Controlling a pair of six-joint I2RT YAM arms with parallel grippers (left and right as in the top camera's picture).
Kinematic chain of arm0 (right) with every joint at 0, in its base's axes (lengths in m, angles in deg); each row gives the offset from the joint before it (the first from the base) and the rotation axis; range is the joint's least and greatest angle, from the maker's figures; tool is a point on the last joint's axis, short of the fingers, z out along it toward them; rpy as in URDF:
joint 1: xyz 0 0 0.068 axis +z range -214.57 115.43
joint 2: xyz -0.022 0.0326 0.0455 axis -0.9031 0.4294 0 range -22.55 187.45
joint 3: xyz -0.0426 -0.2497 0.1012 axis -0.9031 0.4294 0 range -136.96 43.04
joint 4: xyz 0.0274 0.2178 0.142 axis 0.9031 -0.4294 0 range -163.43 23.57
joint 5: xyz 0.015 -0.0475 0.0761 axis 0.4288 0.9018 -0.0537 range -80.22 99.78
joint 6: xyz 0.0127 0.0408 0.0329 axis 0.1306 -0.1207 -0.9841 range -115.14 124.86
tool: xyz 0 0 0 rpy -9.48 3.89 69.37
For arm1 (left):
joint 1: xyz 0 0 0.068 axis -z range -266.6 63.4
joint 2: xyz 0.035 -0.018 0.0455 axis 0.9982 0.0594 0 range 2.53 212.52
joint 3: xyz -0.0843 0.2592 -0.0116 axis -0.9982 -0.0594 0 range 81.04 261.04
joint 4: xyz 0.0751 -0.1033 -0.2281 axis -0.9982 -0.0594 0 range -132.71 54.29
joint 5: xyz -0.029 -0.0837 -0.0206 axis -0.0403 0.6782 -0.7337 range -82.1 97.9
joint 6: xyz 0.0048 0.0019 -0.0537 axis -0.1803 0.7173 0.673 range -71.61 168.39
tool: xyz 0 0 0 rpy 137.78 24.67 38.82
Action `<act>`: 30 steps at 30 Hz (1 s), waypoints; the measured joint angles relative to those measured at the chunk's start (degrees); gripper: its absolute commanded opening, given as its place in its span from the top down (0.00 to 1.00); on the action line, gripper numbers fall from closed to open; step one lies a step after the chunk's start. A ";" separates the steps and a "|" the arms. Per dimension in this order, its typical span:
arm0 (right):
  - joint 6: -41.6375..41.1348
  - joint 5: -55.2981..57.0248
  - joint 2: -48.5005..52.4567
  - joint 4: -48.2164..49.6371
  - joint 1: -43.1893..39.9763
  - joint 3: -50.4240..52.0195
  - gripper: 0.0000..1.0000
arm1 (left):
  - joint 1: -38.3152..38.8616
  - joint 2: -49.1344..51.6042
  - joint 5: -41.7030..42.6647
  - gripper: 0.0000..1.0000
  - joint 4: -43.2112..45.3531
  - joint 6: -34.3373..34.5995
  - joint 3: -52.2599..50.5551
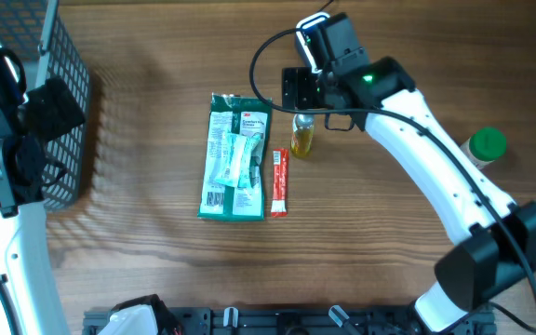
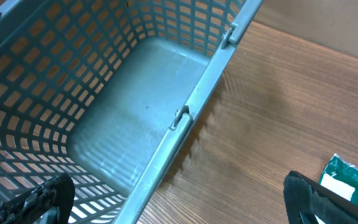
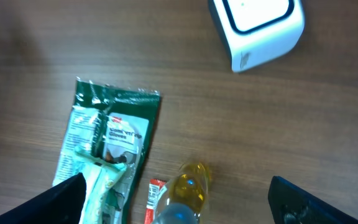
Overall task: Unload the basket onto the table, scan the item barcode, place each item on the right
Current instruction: 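Move the right gripper to the yellow Vim bottle and grasp its top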
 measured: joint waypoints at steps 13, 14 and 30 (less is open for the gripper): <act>-3.21 -4.96 2.27 -0.96 0.00 5.05 0.05 | 0.00 0.00 0.00 0.00 0.00 0.00 0.00; -3.61 -5.35 2.27 -0.70 0.00 5.40 0.05 | 0.00 0.00 0.00 0.00 0.00 0.00 0.00; -8.46 -6.49 2.56 3.85 0.00 9.42 0.22 | 0.00 0.00 0.00 0.00 0.00 0.00 0.00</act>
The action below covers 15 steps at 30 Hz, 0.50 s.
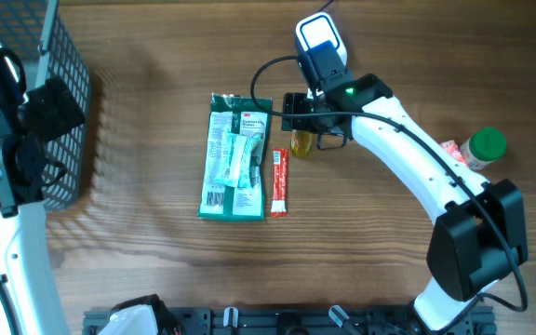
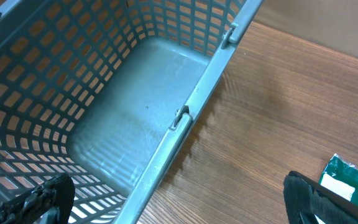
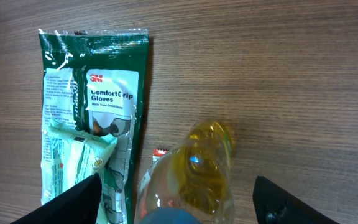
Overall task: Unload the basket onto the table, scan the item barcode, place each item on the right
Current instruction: 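Move the right gripper to the yellow Vim bottle and grasp its top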
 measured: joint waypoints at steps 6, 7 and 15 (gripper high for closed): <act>-0.44 -0.20 0.00 -1.66 0.00 0.00 0.23 | 0.00 0.00 0.00 0.00 0.00 0.00 0.00; -0.44 -0.20 0.00 -2.10 0.00 0.00 0.23 | 0.00 0.00 0.00 0.00 0.00 0.00 0.00; -1.25 -0.37 0.00 -2.38 0.00 0.00 0.36 | 0.00 0.00 0.00 0.00 0.00 0.00 0.00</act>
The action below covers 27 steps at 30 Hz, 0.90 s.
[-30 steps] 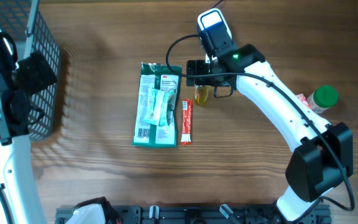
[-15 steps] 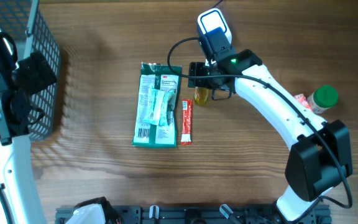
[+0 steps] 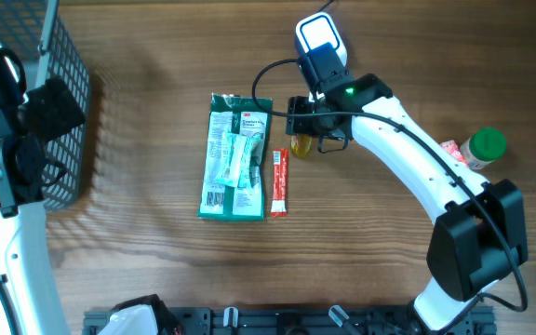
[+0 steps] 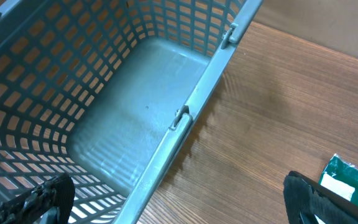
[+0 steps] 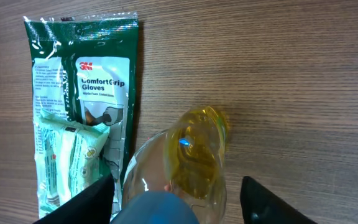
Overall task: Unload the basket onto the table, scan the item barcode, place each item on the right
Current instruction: 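Move the right gripper to the yellow Vim bottle and grasp its top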
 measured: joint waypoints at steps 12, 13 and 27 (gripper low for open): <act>0.96 0.00 0.04 -0.37 0.00 -1.01 0.22 | 0.00 0.00 0.00 0.00 0.00 0.00 0.00; 1.14 -0.02 0.04 -0.37 0.00 -1.73 0.17 | 0.00 0.00 0.00 0.00 0.00 0.00 0.00; 2.43 0.00 0.20 -9.97 0.11 -10.19 0.00 | 0.00 0.00 0.00 0.00 0.00 0.00 0.00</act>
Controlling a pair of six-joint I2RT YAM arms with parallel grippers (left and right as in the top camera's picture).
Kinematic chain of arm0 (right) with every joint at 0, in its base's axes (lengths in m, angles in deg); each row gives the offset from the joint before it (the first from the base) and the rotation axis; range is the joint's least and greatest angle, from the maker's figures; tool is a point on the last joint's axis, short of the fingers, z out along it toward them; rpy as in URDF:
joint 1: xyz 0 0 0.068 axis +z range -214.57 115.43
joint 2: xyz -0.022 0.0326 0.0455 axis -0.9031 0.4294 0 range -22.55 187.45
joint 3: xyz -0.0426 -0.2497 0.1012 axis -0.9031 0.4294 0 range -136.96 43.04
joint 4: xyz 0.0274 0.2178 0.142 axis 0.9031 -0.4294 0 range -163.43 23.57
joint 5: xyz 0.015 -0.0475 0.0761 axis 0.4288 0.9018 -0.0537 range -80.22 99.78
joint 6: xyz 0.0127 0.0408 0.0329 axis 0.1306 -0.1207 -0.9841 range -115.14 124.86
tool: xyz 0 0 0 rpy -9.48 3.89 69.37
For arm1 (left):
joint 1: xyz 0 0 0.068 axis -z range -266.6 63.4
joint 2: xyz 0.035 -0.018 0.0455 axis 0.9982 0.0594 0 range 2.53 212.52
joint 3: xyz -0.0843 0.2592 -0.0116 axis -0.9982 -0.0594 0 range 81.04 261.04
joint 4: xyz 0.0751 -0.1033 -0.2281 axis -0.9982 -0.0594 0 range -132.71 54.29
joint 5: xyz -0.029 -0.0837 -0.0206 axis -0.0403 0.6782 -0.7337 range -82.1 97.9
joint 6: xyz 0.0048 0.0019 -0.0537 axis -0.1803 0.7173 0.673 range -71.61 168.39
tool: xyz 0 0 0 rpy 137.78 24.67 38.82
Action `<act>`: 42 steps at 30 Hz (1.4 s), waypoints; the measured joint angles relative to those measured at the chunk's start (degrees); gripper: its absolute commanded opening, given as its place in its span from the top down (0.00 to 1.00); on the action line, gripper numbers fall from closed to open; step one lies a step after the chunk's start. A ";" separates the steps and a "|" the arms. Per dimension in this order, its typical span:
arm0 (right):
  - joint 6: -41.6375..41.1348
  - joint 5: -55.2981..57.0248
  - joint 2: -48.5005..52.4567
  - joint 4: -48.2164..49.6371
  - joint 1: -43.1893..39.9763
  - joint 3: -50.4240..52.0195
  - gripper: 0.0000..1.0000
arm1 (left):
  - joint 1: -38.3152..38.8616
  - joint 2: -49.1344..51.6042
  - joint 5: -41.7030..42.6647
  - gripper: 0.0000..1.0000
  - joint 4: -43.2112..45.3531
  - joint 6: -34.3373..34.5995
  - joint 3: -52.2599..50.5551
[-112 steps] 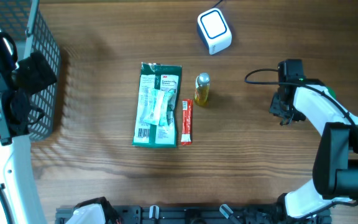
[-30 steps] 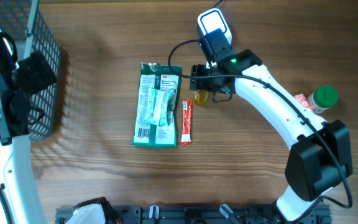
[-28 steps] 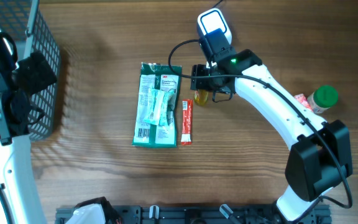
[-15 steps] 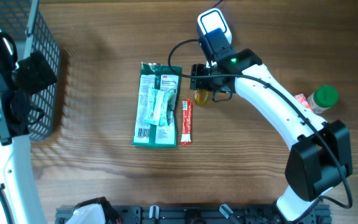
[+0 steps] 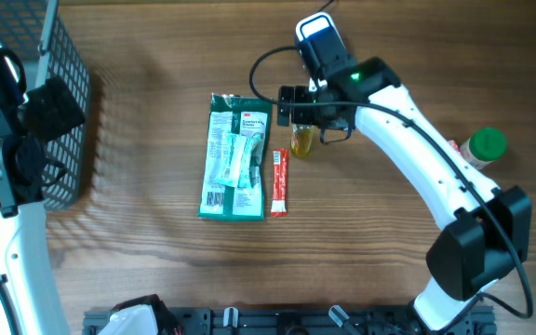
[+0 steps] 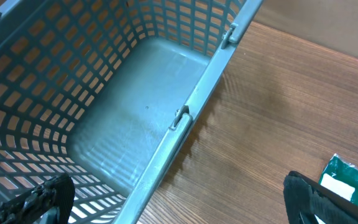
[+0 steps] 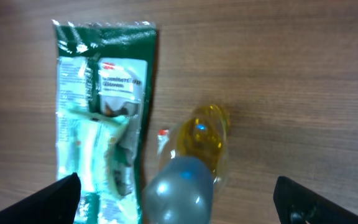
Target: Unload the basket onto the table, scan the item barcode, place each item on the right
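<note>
A small bottle of yellow liquid point(image 5: 302, 140) stands upright on the table; the right wrist view shows it from above point(image 7: 197, 146), blurred, with a grey-blue cap. My right gripper point(image 5: 302, 107) hangs over it, and in its own view the right gripper point(image 7: 178, 202) stands wide open, fingers well clear on either side. To the left lie a green glove package point(image 5: 235, 156) and a red sachet point(image 5: 279, 183). The white scanner point(image 5: 314, 33) sits at the far edge, partly under the right arm. My left gripper point(image 6: 176, 202) is open over the basket's edge.
A grey mesh basket point(image 5: 63, 93) stands at the far left, its rim point(image 6: 185, 118) under the left wrist. A green-capped bottle point(image 5: 487, 145) and a small red packet point(image 5: 449, 149) sit at the right. Bare wood lies between basket and glove package.
My right gripper's jaws stand wider apart, and it sits higher and slightly farther back; the bottle looks smaller in its view. The bottle still stands in the same place. The left arm has not moved.
My right gripper was open above the table between scanner and bottle. It then stood lower over the bottle with jaws drawn closer round it, closer still a moment later. Now the jaws are wide and the gripper higher. No item has shifted.
</note>
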 measured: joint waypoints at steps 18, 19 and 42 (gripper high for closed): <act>1.16 4.00 5.53 -1.40 2.45 -1.75 0.27 | 0.00 0.00 0.00 0.00 0.00 0.00 0.00; 0.76 4.07 6.16 -1.40 2.45 -1.75 0.28 | 0.00 0.00 0.00 0.00 0.00 0.00 0.00; -0.55 4.98 7.82 -2.05 2.03 -1.75 0.42 | 0.00 0.00 0.00 0.00 0.00 0.00 0.00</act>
